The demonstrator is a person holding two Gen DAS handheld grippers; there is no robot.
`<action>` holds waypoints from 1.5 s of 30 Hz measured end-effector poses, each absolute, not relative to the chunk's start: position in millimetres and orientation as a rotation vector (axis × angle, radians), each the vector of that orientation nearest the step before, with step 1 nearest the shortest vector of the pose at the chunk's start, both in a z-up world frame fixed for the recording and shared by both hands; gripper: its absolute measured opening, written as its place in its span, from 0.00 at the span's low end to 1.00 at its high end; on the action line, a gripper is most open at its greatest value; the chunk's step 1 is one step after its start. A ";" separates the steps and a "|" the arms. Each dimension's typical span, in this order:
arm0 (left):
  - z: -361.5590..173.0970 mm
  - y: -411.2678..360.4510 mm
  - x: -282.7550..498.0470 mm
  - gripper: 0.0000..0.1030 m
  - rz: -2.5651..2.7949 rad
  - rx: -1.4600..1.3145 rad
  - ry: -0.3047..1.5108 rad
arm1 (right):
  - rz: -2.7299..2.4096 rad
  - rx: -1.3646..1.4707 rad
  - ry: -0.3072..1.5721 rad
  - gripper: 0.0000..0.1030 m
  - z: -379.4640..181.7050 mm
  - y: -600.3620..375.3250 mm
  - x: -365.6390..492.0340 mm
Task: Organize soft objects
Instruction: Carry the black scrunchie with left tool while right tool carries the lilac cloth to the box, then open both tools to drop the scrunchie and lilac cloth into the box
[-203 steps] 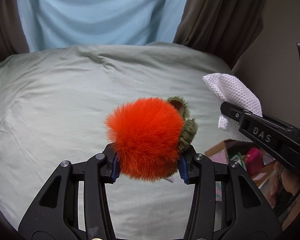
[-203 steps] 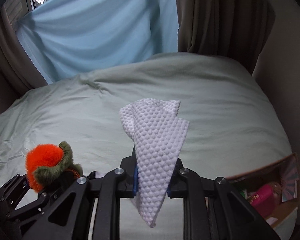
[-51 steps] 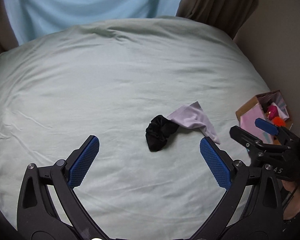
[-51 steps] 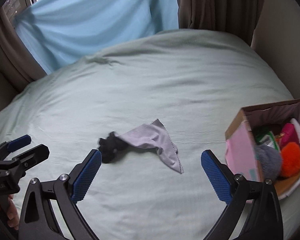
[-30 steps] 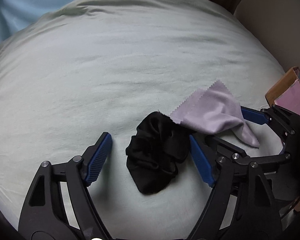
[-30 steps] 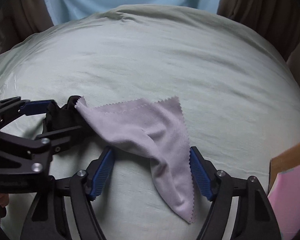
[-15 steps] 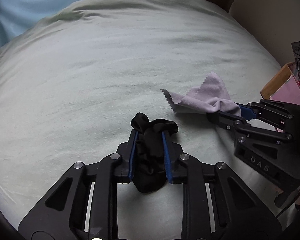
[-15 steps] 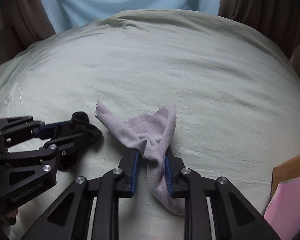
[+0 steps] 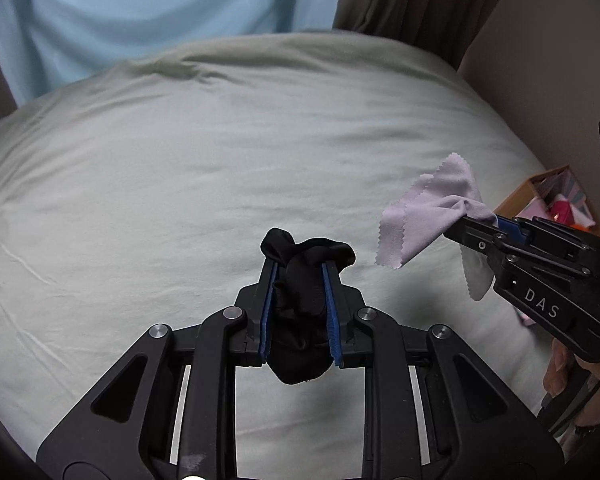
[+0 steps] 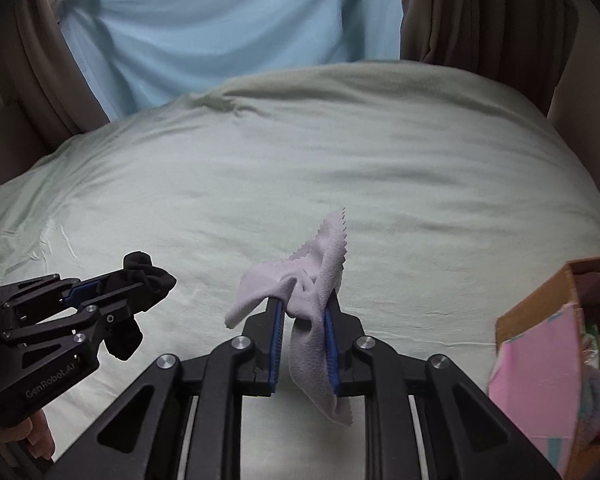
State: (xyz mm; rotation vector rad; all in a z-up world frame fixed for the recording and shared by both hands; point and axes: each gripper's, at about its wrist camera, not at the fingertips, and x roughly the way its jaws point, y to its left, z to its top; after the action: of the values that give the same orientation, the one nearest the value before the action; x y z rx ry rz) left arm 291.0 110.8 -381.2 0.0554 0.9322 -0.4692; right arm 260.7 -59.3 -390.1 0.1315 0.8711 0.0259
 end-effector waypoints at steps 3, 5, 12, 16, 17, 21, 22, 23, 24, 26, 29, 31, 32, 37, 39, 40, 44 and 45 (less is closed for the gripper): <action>-347.3 111.9 276.4 0.19 -0.456 0.040 0.903 | 0.023 0.155 0.840 0.16 -356.8 -63.6 242.4; -323.3 110.7 265.8 0.19 -0.450 0.030 0.887 | 0.021 0.170 0.821 0.16 -332.5 -66.8 229.2; -247.9 89.8 239.5 0.19 -0.459 0.005 0.841 | -0.014 0.212 0.805 0.16 -254.7 -85.5 193.3; -211.4 63.4 226.2 0.19 -0.482 -0.006 0.819 | -0.054 0.213 0.784 0.16 -216.0 -113.4 164.7; -204.5 56.1 223.3 0.19 -0.488 -0.006 0.814 | -0.062 0.214 0.780 0.16 -208.9 -120.2 158.1; -180.2 17.4 210.0 0.19 -0.503 -0.003 0.801 | -0.099 0.218 0.784 0.16 -183.8 -163.5 137.9; -175.5 5.4 205.7 0.19 -0.504 -0.005 0.800 | -0.106 0.218 0.786 0.16 -180.2 -175.2 133.9; -172.5 -4.6 201.6 0.19 -0.505 -0.010 0.801 | -0.110 0.219 0.790 0.16 -176.7 -189.8 129.0; -169.7 -14.5 198.0 0.19 -0.505 -0.019 0.805 | -0.111 0.221 0.791 0.16 -176.3 -198.4 126.0; -166.3 -37.7 190.5 0.19 -0.508 -0.046 0.816 | -0.104 0.222 0.803 0.16 -175.5 -222.3 121.2; -167.3 -78.7 178.1 0.19 -0.503 -0.041 0.834 | -0.090 0.202 0.835 0.16 -178.2 -258.5 116.3; -170.1 -105.1 171.4 0.19 -0.502 -0.048 0.851 | -0.079 0.193 0.856 0.16 -182.4 -284.9 114.3; -171.7 -116.1 169.3 0.19 -0.499 -0.051 0.857 | -0.075 0.192 0.865 0.16 -185.2 -293.8 115.2; -190.8 -173.4 167.2 0.19 -0.479 -0.060 0.909 | -0.045 0.193 0.921 0.16 -205.0 -347.9 122.1; -202.8 -194.1 170.8 0.19 -0.476 -0.054 0.936 | -0.034 0.204 0.949 0.16 -216.0 -367.6 128.6; -208.1 -203.2 172.2 0.19 -0.474 -0.048 0.949 | -0.030 0.213 0.965 0.16 -223.7 -377.9 132.8; -236.1 -234.2 184.4 0.19 -0.461 -0.027 1.018 | -0.013 0.249 1.031 0.16 -255.0 -406.1 150.1; -243.3 -240.8 187.4 0.19 -0.458 -0.022 1.035 | -0.007 0.262 1.049 0.16 -263.6 -412.0 155.2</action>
State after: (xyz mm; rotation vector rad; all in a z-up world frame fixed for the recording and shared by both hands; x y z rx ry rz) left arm 187.4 -240.8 -243.3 -0.0223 1.0352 -0.4583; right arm 155.2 -412.0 -263.6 0.2616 1.0487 -0.0072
